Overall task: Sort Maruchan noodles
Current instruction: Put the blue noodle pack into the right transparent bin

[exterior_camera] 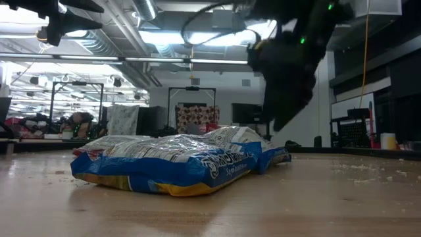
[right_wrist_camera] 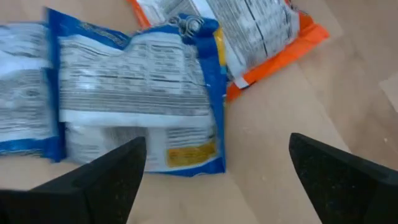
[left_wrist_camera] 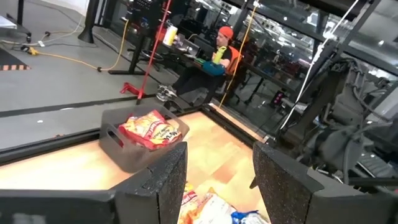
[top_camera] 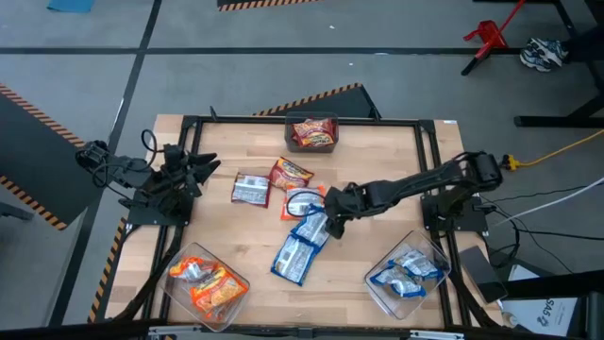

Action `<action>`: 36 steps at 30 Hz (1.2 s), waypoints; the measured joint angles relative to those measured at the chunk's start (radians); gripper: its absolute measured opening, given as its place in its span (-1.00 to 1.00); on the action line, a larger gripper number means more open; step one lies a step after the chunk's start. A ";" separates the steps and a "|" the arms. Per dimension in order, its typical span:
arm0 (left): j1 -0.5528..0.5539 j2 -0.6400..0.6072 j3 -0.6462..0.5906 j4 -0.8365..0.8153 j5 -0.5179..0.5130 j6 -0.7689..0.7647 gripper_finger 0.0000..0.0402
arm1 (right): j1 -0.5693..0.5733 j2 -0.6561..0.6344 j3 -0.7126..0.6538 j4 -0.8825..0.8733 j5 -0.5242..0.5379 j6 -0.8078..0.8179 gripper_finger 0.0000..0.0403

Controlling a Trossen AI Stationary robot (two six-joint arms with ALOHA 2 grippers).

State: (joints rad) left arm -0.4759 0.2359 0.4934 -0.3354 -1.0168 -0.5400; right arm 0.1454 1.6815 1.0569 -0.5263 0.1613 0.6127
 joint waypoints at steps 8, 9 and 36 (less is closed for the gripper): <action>0.000 0.000 0.000 -0.020 0.001 -0.001 -0.12 | -0.004 0.134 -0.004 0.115 -0.021 -0.094 0.88; 0.000 0.000 0.000 -0.021 -0.001 -0.001 -0.12 | -0.004 0.147 -0.003 0.119 -0.027 -0.089 0.88; 0.000 0.000 0.000 -0.024 -0.014 0.000 -0.12 | -0.002 0.160 0.182 -0.066 -0.106 0.019 -0.98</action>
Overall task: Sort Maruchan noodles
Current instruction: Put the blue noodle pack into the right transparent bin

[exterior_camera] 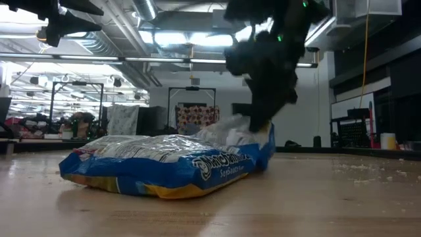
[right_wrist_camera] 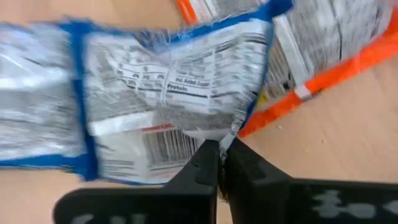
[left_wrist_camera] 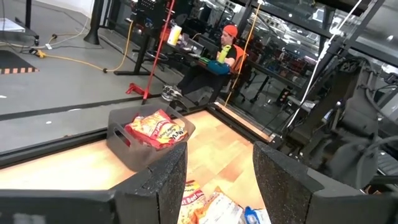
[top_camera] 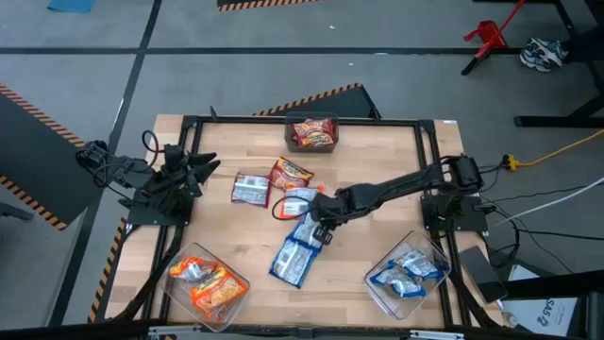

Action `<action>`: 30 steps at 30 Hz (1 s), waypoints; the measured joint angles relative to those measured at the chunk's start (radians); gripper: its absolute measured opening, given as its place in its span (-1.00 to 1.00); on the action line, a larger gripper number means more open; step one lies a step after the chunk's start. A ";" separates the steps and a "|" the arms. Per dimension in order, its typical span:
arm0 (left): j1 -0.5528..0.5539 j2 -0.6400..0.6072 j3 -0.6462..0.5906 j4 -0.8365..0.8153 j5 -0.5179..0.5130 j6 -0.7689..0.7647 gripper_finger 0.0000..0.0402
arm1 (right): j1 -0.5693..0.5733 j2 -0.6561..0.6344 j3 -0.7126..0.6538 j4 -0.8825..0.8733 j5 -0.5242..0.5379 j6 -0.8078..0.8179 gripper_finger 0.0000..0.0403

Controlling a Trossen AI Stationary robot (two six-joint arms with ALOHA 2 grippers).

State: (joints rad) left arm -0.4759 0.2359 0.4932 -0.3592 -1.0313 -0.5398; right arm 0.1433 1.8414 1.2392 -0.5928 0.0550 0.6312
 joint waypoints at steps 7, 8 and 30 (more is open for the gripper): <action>0.000 0.000 0.000 -0.012 0.000 0.001 -0.12 | 0.008 -0.045 0.119 -0.129 0.003 0.080 -1.00; 0.000 0.000 0.000 -0.018 -0.001 0.001 -0.12 | 0.011 -0.050 0.135 -0.150 0.003 0.107 -1.00; 0.000 0.000 0.000 -0.029 0.000 -0.002 -0.12 | 0.478 -0.239 0.276 -0.553 0.314 0.995 -1.00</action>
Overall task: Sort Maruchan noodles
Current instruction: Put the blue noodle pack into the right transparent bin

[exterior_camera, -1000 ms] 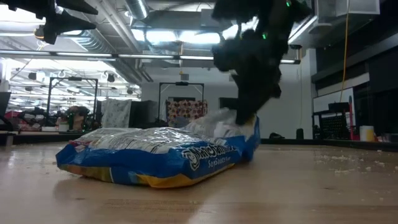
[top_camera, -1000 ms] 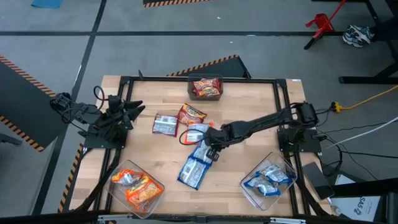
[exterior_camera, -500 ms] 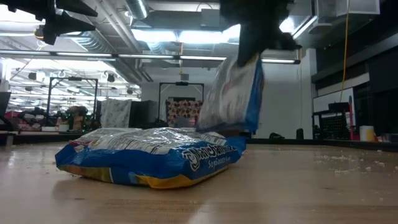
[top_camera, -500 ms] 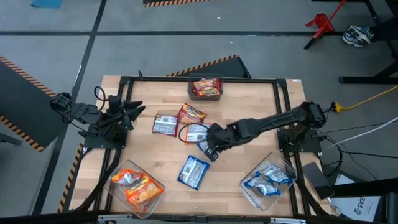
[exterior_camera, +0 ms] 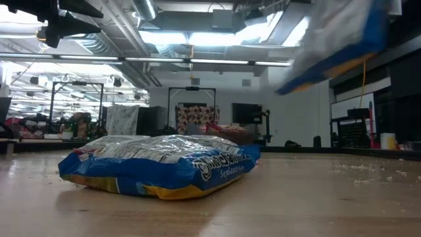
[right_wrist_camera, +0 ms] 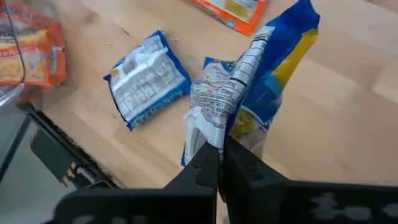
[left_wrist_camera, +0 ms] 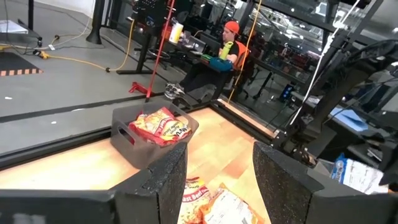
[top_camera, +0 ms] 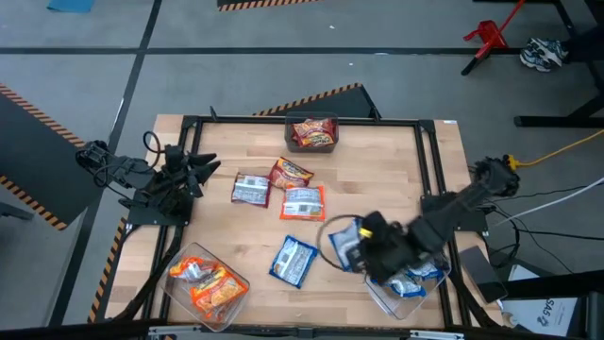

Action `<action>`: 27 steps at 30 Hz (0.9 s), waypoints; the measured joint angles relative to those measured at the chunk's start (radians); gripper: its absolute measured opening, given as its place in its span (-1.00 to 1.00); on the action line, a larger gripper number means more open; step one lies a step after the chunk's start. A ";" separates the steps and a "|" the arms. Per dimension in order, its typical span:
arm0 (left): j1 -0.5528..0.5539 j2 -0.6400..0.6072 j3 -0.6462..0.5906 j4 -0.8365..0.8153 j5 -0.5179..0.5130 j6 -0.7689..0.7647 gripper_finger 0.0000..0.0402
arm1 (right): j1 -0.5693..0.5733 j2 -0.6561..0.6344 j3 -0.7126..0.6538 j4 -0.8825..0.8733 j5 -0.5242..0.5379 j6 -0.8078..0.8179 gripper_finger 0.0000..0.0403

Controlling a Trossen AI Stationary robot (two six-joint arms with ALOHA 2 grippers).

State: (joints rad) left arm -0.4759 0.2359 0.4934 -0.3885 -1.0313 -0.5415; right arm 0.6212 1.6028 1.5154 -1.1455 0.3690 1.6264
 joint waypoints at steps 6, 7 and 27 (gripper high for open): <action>0.000 0.000 0.000 0.000 0.000 0.001 -0.12 | 0.177 -0.042 0.000 -0.116 0.086 0.270 -1.00; 0.000 0.000 0.000 0.000 0.000 0.001 -0.12 | 0.206 -0.045 0.000 -0.133 0.094 0.315 -1.00; 0.000 0.000 0.000 0.000 -0.060 0.000 -0.12 | 0.499 -0.033 0.000 -0.295 -0.031 0.482 -1.00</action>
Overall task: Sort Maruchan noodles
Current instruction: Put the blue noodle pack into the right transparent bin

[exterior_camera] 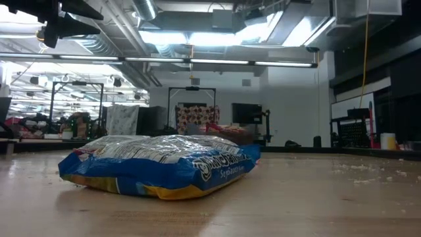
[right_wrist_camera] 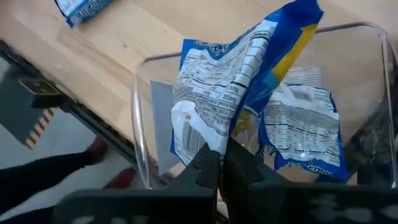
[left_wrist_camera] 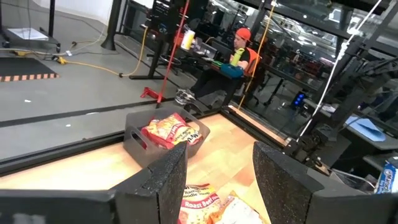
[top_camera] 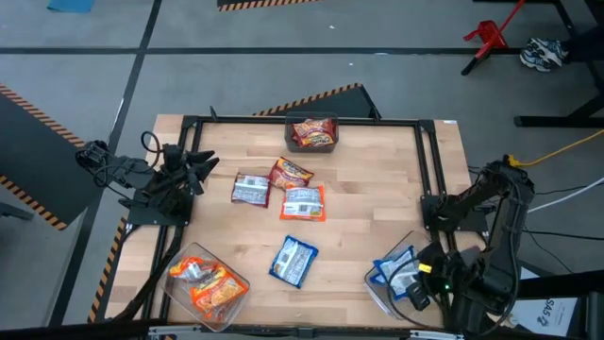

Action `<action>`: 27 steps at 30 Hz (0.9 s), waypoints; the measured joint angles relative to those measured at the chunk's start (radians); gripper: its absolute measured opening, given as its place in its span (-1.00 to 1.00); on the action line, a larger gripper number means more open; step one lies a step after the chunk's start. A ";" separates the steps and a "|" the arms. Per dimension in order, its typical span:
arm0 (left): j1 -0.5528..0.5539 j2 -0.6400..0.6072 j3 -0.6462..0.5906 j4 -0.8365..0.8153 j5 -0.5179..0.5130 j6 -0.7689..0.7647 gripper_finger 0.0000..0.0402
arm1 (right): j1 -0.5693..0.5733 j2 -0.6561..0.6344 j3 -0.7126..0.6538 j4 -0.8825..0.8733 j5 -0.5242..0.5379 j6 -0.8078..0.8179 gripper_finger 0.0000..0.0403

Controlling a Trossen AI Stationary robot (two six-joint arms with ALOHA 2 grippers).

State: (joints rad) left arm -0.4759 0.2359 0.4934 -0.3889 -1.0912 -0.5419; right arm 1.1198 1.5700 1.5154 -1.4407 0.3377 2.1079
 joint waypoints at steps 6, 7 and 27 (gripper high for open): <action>0.000 0.000 0.000 0.000 -0.008 0.000 -0.12 | -0.001 0.029 0.000 0.064 -0.060 -0.134 -1.00; 0.000 0.000 0.000 0.000 -0.015 0.001 -0.12 | -0.001 0.036 0.000 0.066 -0.088 -0.152 -1.00; 0.000 0.000 0.000 -0.004 -0.080 0.002 -0.12 | -0.092 0.116 0.000 0.175 -0.079 -0.473 -1.00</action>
State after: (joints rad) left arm -0.4759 0.2359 0.4931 -0.3931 -1.1712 -0.5400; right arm 1.0275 1.6861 1.5154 -1.2659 0.2590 1.6350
